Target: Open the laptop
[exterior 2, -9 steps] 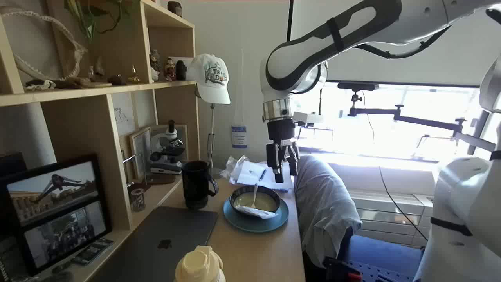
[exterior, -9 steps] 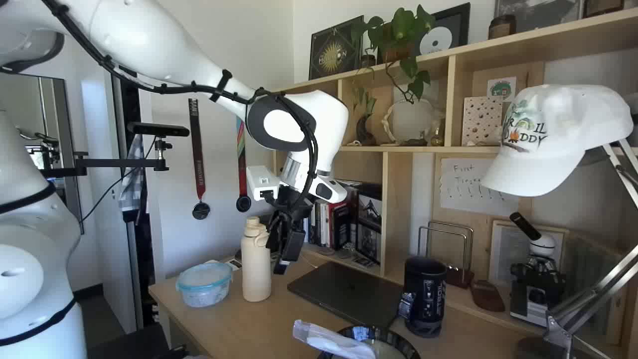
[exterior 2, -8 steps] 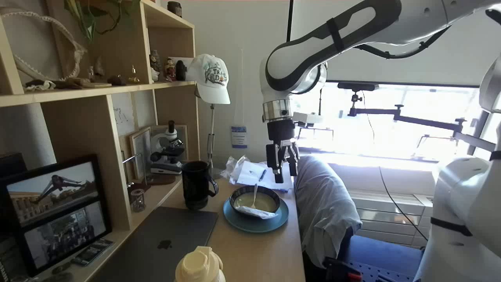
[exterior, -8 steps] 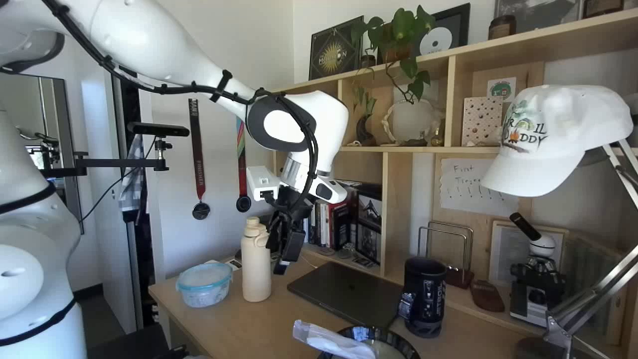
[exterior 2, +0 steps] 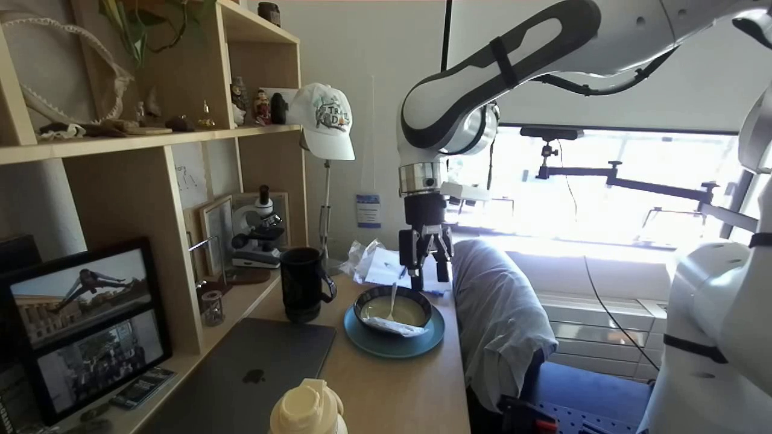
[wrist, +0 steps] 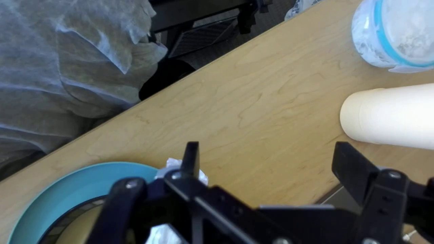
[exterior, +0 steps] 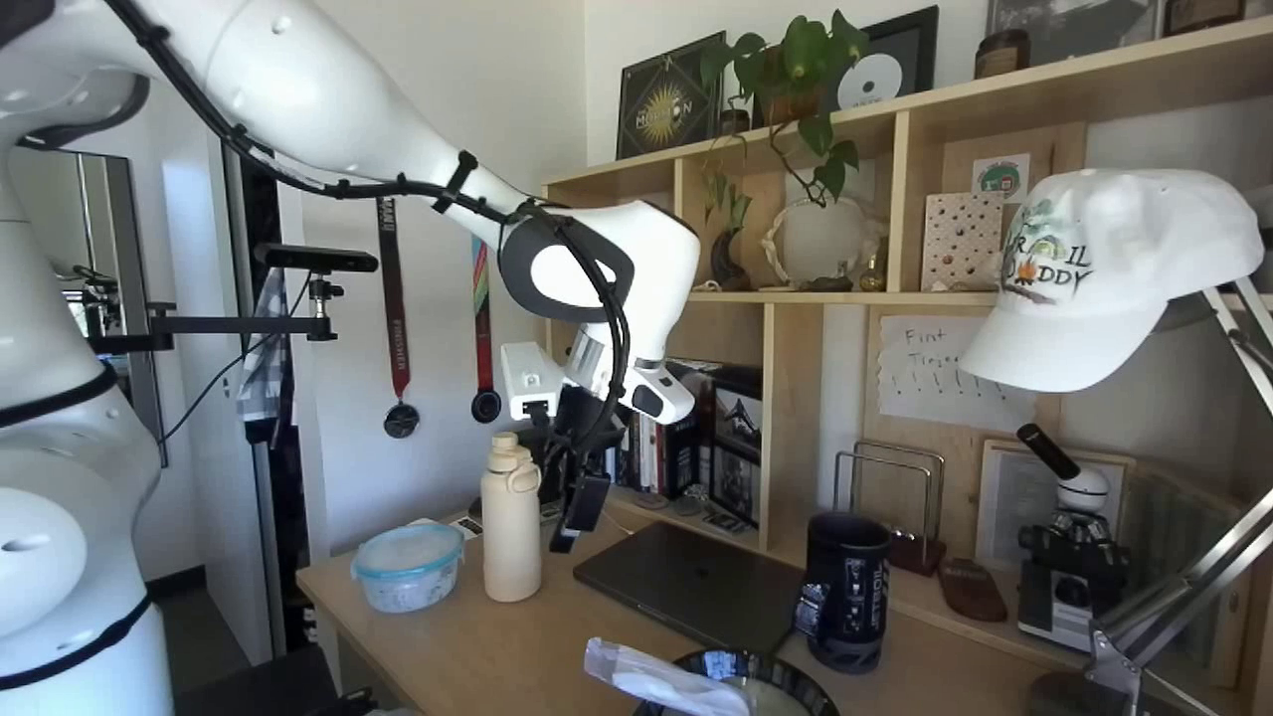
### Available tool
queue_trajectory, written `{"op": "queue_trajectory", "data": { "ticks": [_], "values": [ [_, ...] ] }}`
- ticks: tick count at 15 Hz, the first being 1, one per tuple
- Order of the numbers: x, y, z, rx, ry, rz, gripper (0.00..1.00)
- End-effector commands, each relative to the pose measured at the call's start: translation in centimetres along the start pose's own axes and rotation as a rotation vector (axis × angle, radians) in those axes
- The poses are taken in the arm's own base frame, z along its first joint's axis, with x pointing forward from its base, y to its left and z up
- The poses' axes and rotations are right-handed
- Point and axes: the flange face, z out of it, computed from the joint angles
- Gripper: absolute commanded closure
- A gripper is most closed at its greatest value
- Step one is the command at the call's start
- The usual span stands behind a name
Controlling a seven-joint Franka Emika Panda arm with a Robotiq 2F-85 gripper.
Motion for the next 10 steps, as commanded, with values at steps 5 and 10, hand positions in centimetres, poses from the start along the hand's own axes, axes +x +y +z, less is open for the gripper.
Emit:
{"op": "queue_trajectory", "data": {
  "ticks": [5,10],
  "values": [
    [4.7,-1.3,4.6,0.200,0.126,0.171,0.00],
    [7.5,-2.0,8.3,0.294,0.259,0.281,0.00]
  ]
}}
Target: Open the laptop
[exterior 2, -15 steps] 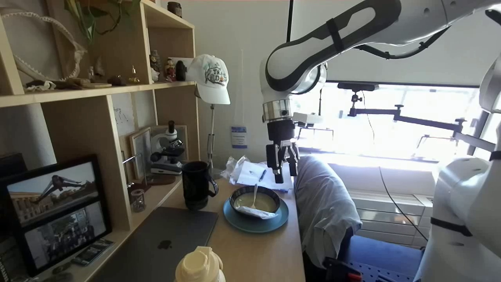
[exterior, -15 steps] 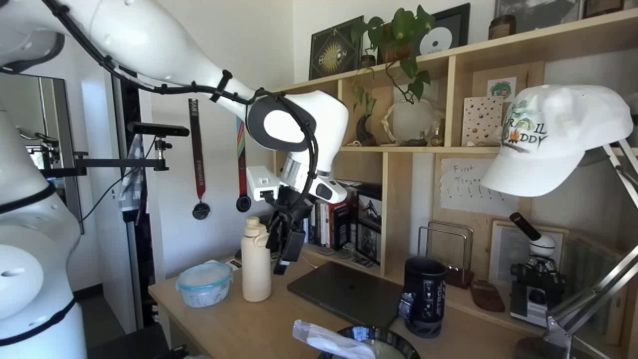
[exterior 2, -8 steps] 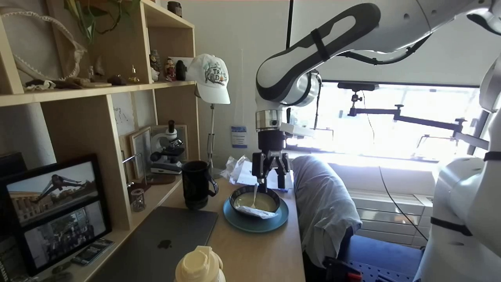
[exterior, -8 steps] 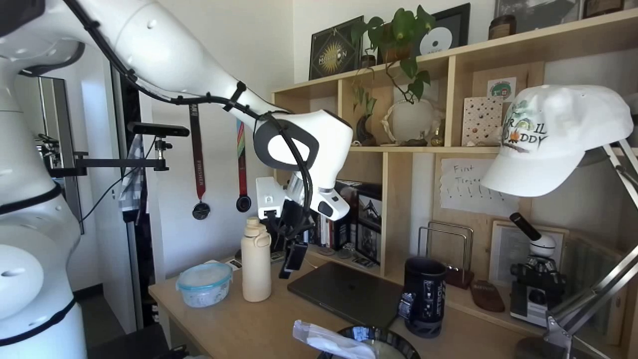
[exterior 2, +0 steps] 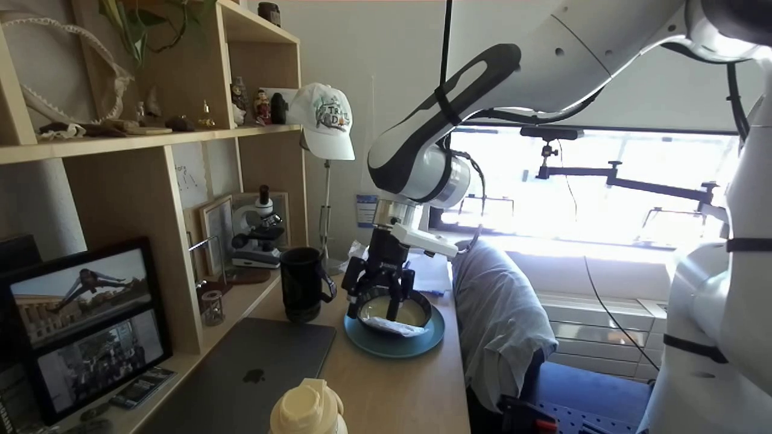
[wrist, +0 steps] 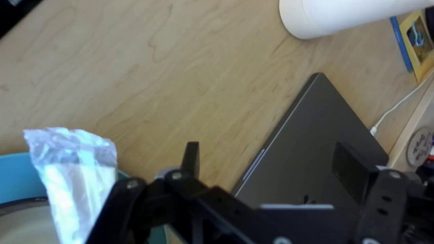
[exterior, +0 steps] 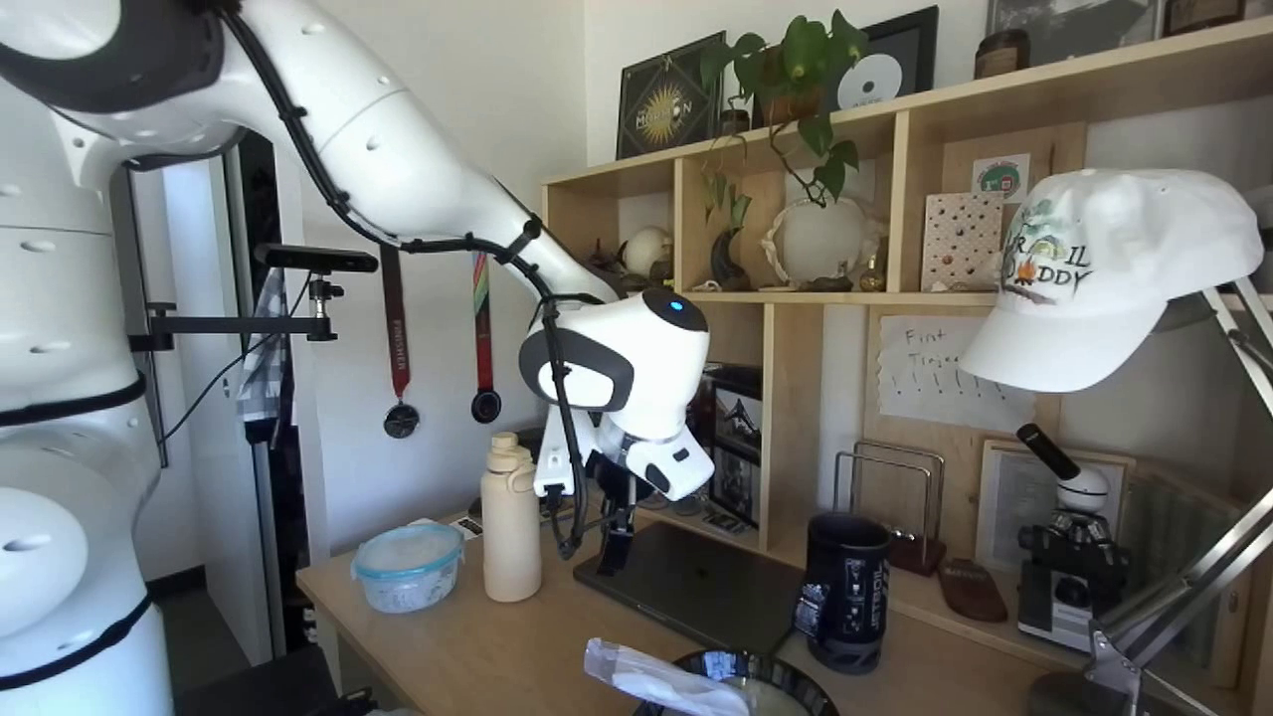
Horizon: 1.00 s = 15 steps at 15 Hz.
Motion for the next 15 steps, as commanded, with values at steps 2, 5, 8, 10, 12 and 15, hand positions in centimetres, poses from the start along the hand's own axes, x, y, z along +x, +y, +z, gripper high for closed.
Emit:
{"op": "queue_trajectory", "data": {
  "ticks": [2,5,8,10,12,15],
  "values": [
    [1.0,-0.5,4.2,0.071,0.099,0.077,0.00],
    [1.4,-0.7,7.3,0.084,0.124,0.115,0.00],
    [1.4,-0.4,10.2,0.079,0.125,0.156,0.00],
    [1.3,-0.1,11.8,0.066,0.128,0.179,0.00],
    [1.4,0.1,12.7,0.057,0.134,0.196,0.00],
    [1.3,0.5,13.8,0.034,0.148,0.212,0.00]
  ]
}}
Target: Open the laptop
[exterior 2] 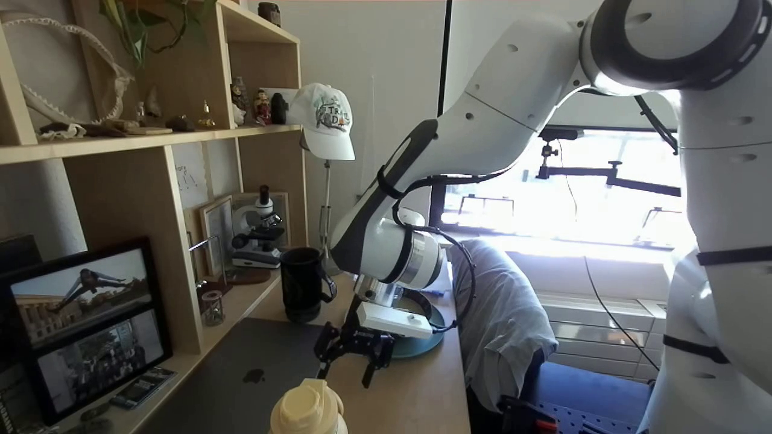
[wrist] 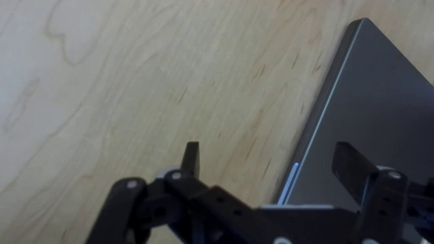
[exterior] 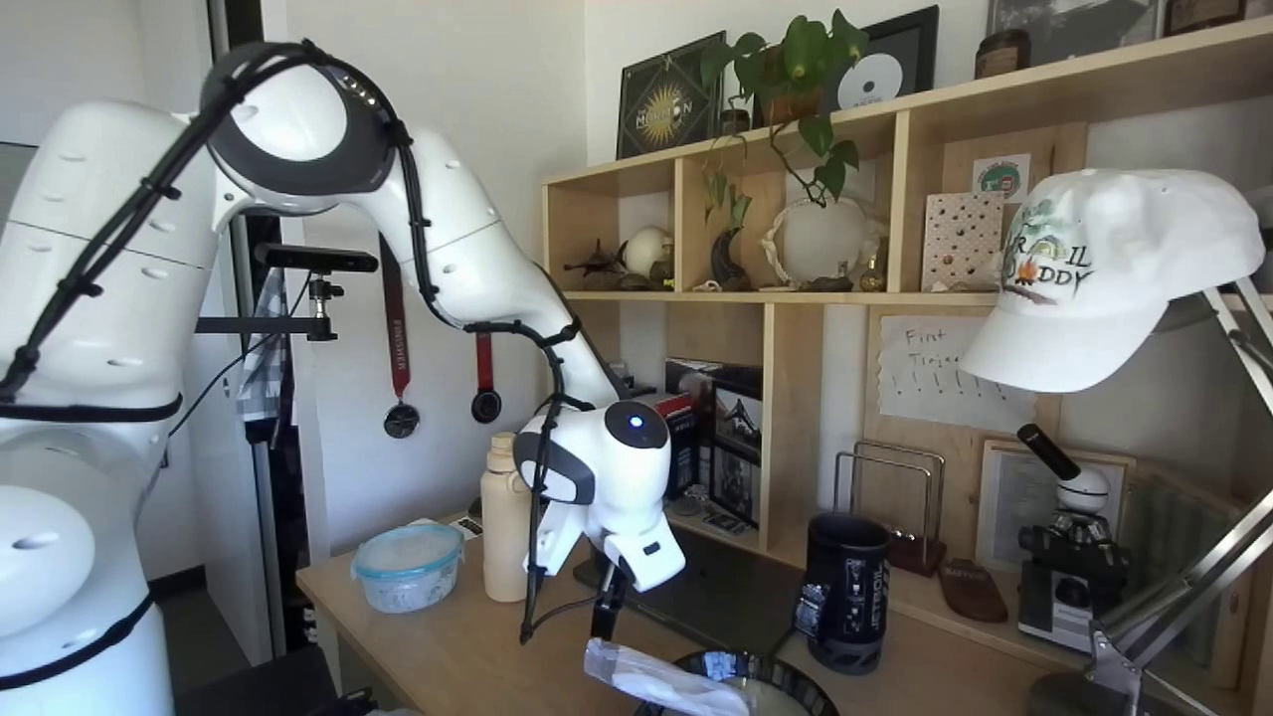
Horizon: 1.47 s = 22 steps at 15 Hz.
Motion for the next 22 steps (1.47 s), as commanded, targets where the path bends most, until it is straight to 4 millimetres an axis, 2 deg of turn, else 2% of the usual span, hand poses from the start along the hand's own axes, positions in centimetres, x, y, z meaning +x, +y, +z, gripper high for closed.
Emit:
{"op": "queue_trajectory", "data": {
  "ticks": [1,12,19,22],
  "values": [
    [0.2,0.0,0.9,-0.010,0.038,0.010,0.00],
    [0.3,-0.1,3.2,-0.099,0.147,0.046,0.00],
    [0.1,-1.7,3.3,-0.083,0.231,0.085,0.00],
    [0.6,-2.8,2.7,-0.029,0.272,0.149,0.00]
  ]
}}
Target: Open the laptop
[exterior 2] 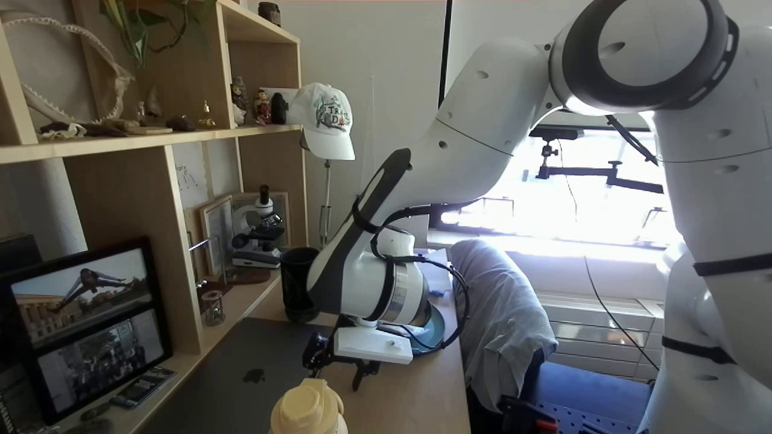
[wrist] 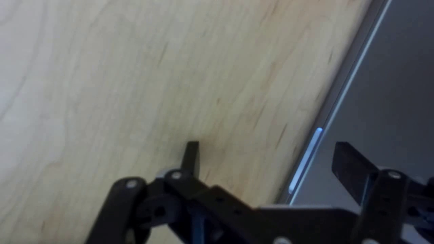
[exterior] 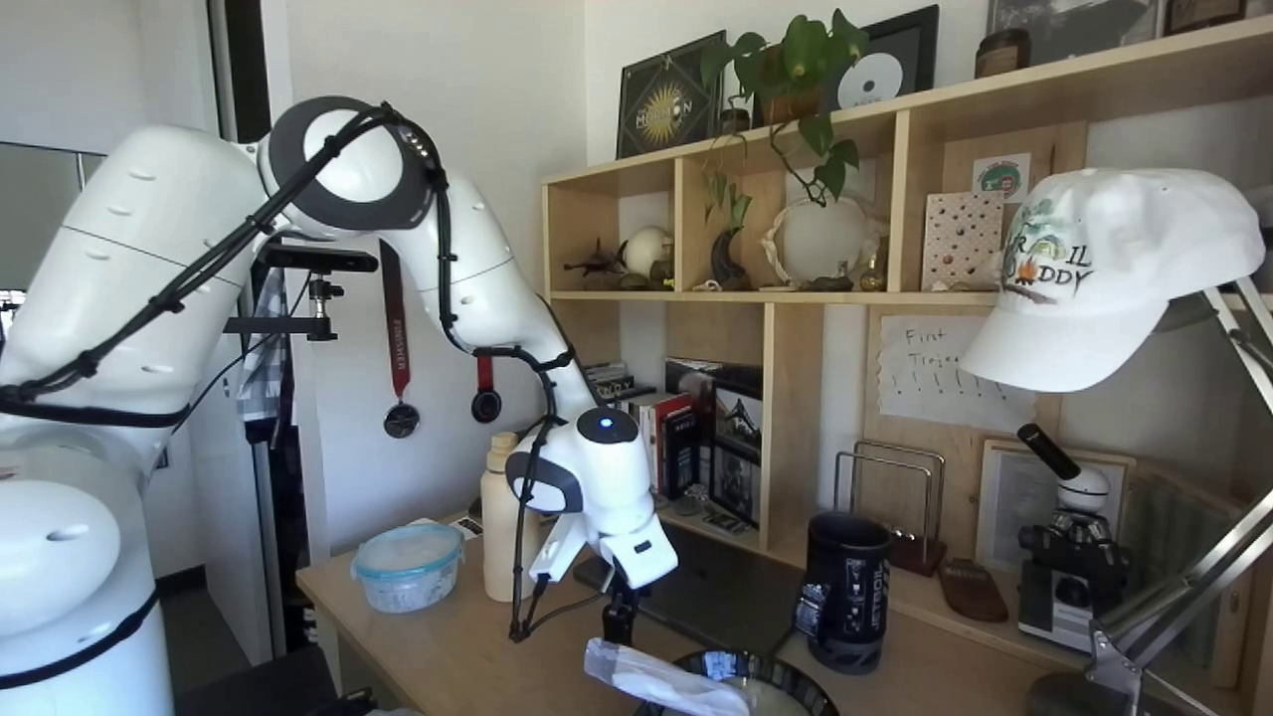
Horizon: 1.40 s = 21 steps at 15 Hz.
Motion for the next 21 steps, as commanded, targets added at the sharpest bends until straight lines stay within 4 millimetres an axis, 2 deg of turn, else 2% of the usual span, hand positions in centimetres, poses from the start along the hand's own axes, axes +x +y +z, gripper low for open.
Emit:
{"op": "queue_trajectory", "data": {
  "ticks": [1,5,9,17,21],
  "values": [
    [0.6,-1.7,-0.6,0.062,0.056,0.097,0.00],
    [1.0,-3.4,-1.2,0.137,0.087,0.213,0.00],
    [1.1,-4.2,-1.0,0.197,0.097,0.284,0.00],
    [0.6,-2.8,1.0,0.199,0.102,0.352,0.00],
    [0.4,-3.1,1.5,0.212,0.103,0.367,0.00]
  ]
}}
